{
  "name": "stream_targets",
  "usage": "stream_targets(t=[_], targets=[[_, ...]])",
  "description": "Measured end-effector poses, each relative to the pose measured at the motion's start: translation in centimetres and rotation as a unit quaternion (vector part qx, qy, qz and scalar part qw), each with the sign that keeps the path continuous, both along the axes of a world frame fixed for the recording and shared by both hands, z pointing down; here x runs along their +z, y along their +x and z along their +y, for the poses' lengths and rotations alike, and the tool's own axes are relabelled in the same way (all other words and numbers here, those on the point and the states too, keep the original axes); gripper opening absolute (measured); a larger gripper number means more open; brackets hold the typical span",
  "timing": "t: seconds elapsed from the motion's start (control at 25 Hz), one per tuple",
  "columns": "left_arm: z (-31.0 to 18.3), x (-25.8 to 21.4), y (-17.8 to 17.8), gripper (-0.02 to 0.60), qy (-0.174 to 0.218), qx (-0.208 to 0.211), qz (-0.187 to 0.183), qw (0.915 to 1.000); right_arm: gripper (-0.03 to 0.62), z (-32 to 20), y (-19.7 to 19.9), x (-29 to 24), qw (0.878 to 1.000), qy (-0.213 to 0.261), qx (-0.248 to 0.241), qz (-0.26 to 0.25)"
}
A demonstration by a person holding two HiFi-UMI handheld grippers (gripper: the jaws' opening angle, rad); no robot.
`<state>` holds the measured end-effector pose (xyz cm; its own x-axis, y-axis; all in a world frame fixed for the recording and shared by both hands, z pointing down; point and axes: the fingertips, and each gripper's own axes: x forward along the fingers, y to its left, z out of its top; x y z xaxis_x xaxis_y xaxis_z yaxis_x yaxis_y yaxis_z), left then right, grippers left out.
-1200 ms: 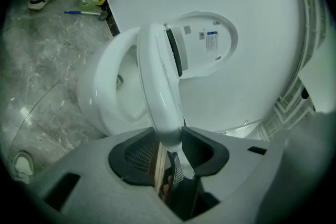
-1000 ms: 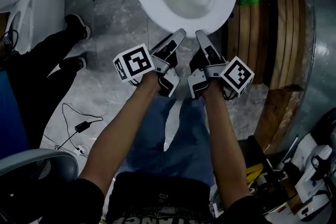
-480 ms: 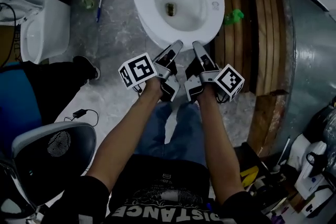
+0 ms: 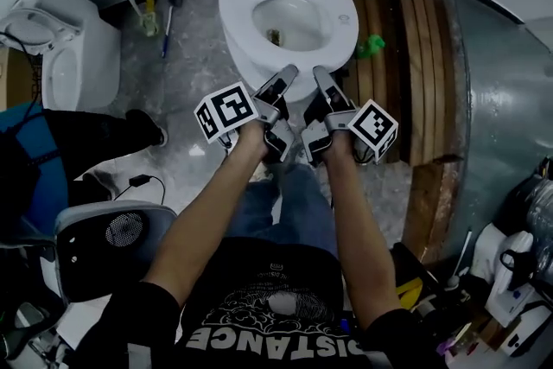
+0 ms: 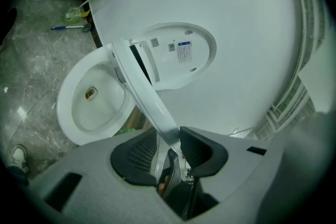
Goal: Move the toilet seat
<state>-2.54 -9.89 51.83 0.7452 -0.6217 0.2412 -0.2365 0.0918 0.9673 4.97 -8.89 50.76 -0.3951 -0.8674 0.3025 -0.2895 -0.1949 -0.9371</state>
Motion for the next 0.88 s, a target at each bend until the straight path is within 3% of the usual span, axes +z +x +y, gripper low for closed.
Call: stream_targets(t=[0.56,0.88], targets=[[-2.7,-5.0,-0.2,0.143,0.034,-0.043,-0.007,0.9985,0.112,-2.7,0.6,-4.2,0.997,0.055,-0.056,0.022],[-6.3,-9.0,0.2,0.144,0.083,-0.045,-0.023,0.9952,0.101,-6.8,0.8,-8.5,0.988,0.111,-0.105,0.014]])
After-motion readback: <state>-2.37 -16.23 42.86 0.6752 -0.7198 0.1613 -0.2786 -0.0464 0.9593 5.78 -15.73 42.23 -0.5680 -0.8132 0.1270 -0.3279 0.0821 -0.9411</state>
